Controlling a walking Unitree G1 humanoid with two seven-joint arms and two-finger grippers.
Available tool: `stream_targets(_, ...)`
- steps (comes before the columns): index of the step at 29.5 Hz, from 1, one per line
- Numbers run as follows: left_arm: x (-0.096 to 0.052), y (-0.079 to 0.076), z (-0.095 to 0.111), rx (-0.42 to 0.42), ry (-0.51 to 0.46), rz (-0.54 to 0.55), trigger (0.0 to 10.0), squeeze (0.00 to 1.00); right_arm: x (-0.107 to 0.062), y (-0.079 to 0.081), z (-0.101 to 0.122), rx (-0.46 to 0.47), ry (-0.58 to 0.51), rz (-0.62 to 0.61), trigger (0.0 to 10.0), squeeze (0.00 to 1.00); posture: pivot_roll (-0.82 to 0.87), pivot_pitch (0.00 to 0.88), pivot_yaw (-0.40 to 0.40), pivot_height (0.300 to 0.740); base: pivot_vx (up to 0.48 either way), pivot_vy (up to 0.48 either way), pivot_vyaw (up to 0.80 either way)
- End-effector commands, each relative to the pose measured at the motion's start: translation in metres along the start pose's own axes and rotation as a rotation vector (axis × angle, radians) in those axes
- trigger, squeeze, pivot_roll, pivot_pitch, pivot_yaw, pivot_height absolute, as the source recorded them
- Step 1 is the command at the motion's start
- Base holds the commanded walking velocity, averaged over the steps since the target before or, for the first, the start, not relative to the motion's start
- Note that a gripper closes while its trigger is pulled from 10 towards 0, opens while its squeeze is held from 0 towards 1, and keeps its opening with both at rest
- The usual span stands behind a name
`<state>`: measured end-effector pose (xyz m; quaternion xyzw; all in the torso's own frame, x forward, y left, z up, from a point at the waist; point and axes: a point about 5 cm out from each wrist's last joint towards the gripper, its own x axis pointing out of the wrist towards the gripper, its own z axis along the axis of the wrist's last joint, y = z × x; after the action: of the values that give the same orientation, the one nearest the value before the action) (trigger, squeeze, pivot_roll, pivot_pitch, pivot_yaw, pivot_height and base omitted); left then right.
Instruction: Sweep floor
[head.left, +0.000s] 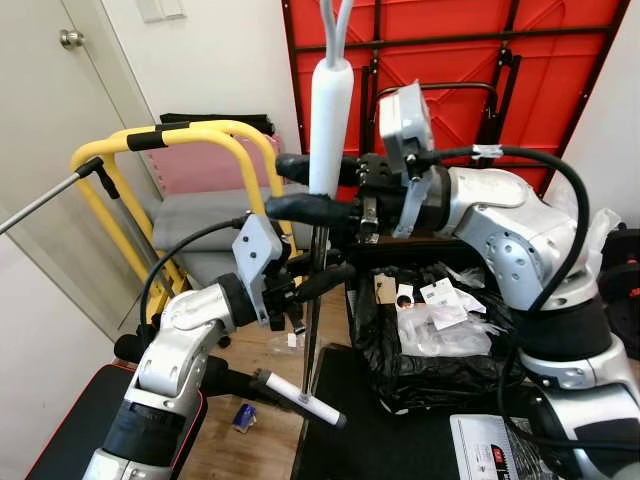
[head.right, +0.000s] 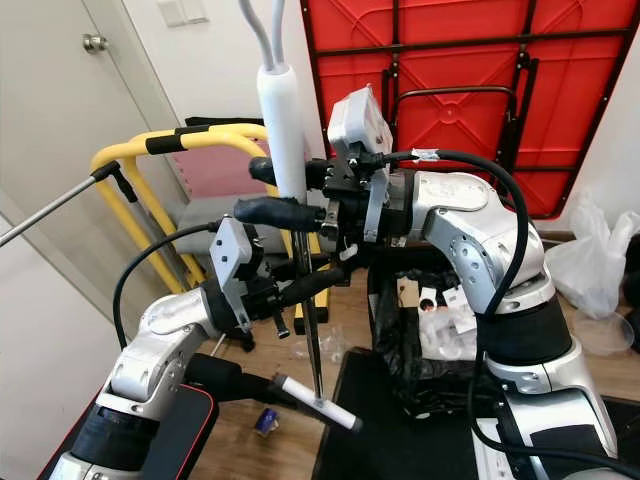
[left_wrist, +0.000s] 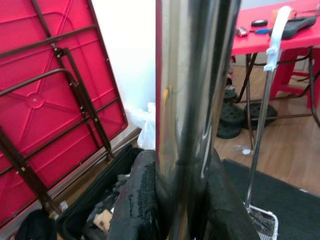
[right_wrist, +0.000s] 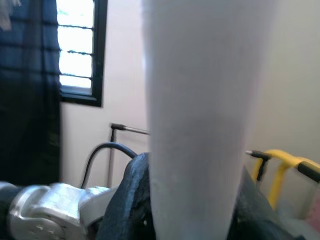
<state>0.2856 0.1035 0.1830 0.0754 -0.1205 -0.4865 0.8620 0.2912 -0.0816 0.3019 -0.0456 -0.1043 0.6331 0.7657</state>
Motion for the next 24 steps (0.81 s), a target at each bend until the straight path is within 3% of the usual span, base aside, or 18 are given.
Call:
stream_targets(1, -0.002, 0.001, 0.003, 0.035, -0.008, 0.034, 0.0, 0.0, -0.002, -0.001, 0.01, -0.031, -0.025, -0.023, 0.0, 0.0, -0.22, 0.0, 0.076, 0.74, 0.0, 0.0, 0.0)
stream_targets(12, -0.003, 0.0, -0.003, 0.014, 0.0, 0.033, 0.0, 0.0, -0.009, 0.004, 0.011, -0.027, 0.017, -0.041, 0.0, 0.0, -0.23, 0.0, 0.077, 0.74, 0.0, 0.0, 0.0)
stream_targets(13, -0.005, 0.0, -0.006, -0.02, 0.021, 0.03, 5.7, 0.0, -0.009, 0.005, 0.01, -0.026, 0.02, -0.048, 0.0, 0.0, -0.23, 0.0, 0.077, 0.74, 0.0, 0.0, 0.0)
stream_targets(14, -0.008, 0.0, -0.009, -0.092, 0.05, 0.029, 10.0, 1.0, -0.011, 0.003, 0.008, -0.031, 0.023, -0.101, 0.0, 0.0, -0.23, 0.0, 0.073, 0.74, 0.0, 0.0, 0.0)
stream_targets(19, -0.014, 0.001, -0.004, -0.105, 0.044, 0.044, 10.0, 1.0, -0.014, -0.005, 0.005, -0.054, 0.017, -0.213, 0.0, 0.0, -0.23, 0.003, 0.074, 0.74, 0.0, 0.0, 0.0)
stream_targets(24, -0.031, 0.01, 0.003, -0.118, 0.015, 0.13, 10.0, 1.0, -0.018, -0.004, -0.005, -0.101, 0.033, -0.265, 0.0, 0.0, -0.23, 0.011, 0.078, 0.74, 0.0, 0.0, 0.0)
